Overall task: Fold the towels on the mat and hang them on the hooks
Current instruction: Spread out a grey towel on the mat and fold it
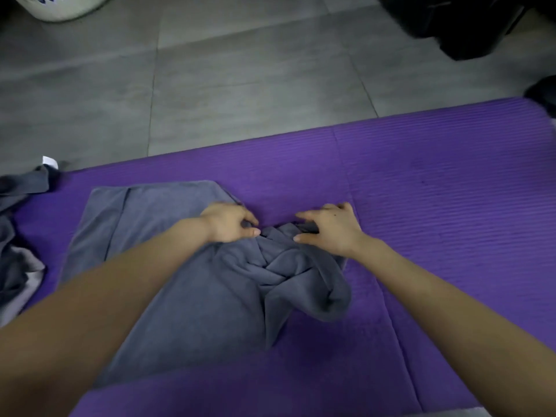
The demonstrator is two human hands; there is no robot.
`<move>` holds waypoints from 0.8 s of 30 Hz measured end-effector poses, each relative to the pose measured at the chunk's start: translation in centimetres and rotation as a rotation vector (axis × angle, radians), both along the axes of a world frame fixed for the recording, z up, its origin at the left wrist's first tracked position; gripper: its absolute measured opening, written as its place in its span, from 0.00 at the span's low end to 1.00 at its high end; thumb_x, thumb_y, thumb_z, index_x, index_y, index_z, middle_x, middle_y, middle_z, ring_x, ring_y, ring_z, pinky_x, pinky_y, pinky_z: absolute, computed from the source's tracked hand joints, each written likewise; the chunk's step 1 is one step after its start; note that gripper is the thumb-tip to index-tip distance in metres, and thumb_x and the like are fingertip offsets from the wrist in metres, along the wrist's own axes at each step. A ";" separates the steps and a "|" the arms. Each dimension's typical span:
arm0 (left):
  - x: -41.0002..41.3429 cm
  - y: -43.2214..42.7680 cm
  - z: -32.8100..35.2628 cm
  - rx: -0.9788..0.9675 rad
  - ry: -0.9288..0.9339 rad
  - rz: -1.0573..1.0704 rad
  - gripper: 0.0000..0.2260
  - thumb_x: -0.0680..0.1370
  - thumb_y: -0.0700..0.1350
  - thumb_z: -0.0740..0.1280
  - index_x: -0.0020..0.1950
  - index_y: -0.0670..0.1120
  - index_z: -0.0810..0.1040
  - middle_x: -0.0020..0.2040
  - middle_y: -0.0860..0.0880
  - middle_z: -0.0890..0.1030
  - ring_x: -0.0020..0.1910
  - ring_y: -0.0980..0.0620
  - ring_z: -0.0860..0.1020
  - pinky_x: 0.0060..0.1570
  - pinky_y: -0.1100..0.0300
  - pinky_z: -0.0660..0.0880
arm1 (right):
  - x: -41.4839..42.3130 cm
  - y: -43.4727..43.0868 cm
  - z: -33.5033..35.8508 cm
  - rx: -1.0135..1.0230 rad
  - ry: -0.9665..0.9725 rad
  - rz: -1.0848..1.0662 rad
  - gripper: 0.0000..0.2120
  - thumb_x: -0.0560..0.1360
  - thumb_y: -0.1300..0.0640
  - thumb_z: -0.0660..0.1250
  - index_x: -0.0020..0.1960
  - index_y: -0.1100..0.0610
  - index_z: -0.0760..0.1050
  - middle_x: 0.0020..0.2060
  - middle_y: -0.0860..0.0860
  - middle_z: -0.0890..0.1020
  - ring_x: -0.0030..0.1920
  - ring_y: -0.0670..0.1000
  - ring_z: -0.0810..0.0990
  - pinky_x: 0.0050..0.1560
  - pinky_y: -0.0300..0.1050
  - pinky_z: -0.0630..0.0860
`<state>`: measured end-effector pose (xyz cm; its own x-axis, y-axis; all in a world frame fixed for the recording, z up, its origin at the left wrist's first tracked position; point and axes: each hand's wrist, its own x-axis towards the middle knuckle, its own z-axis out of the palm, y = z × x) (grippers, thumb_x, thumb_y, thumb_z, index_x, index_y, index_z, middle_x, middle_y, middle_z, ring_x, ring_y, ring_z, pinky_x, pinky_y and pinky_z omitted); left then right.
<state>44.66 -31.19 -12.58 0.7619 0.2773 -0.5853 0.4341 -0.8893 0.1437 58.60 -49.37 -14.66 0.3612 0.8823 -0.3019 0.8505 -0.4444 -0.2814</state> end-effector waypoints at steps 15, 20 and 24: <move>-4.8 -1.2 1.0 0.358 -0.076 -0.065 0.13 0.75 0.57 0.64 0.58 0.58 0.77 0.58 0.52 0.78 0.61 0.50 0.72 0.65 0.54 0.60 | 0.6 -15.7 4.1 0.314 -0.273 -0.512 0.13 0.71 0.44 0.65 0.38 0.51 0.81 0.34 0.53 0.84 0.38 0.58 0.82 0.45 0.52 0.69; -1.1 -3.5 0.3 0.163 -0.191 -0.011 0.20 0.74 0.60 0.64 0.64 0.54 0.75 0.63 0.51 0.77 0.61 0.47 0.72 0.64 0.57 0.64 | 3.3 -8.7 1.3 0.247 -0.273 -0.260 0.27 0.68 0.39 0.59 0.60 0.53 0.77 0.55 0.51 0.82 0.53 0.57 0.79 0.59 0.58 0.67; 1.8 -6.6 -0.5 -0.052 -0.258 0.125 0.20 0.75 0.58 0.65 0.64 0.53 0.75 0.63 0.51 0.77 0.63 0.47 0.72 0.64 0.58 0.65 | 6.3 -7.8 -1.1 -0.113 -0.134 -0.187 0.21 0.75 0.41 0.62 0.65 0.45 0.72 0.59 0.46 0.79 0.62 0.54 0.72 0.67 0.54 0.55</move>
